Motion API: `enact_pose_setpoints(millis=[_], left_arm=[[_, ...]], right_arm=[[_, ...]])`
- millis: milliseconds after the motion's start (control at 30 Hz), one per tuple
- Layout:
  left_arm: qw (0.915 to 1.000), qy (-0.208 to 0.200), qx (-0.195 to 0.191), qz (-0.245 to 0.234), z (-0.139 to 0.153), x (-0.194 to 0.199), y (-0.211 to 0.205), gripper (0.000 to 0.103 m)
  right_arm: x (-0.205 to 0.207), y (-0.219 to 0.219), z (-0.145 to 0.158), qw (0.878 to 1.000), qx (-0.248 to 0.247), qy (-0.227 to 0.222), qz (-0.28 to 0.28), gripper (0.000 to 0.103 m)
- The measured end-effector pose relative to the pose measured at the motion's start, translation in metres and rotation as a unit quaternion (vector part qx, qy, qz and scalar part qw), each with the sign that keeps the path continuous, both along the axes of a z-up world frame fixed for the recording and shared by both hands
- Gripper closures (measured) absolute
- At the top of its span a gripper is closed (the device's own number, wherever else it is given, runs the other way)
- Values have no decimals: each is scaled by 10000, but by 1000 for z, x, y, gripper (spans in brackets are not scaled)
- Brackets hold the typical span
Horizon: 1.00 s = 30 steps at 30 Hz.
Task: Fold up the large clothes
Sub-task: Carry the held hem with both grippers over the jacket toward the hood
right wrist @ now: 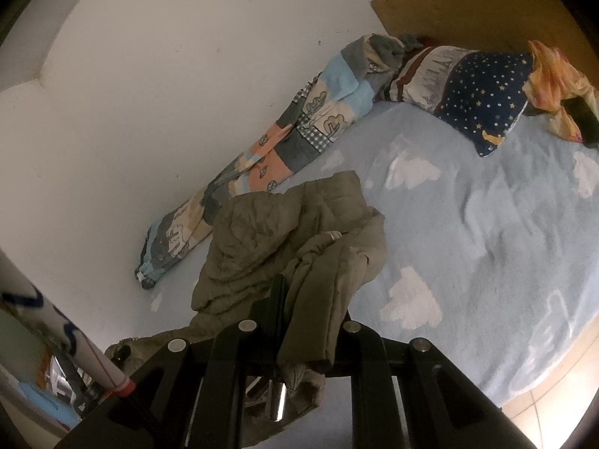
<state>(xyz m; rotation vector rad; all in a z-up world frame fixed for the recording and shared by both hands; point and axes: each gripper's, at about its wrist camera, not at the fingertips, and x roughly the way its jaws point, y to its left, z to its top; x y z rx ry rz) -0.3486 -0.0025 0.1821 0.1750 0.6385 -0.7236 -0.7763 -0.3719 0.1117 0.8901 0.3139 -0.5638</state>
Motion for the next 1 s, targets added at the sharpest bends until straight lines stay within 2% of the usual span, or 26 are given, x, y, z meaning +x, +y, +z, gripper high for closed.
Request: enact_pose_setpoints(millis=[567, 833, 1000], left_arm=[[9999, 101, -5, 47, 28, 48, -33, 80], [9984, 521, -186, -133, 52, 110, -85, 78], [9955, 884, -306, -176, 51, 162, -124, 75]], right_arm=[[41, -47, 41, 9997, -161, -41, 162, 89], [77, -98, 51, 9998, -149, -6, 99, 89], [119, -146, 53, 9998, -177, 121, -13, 89]])
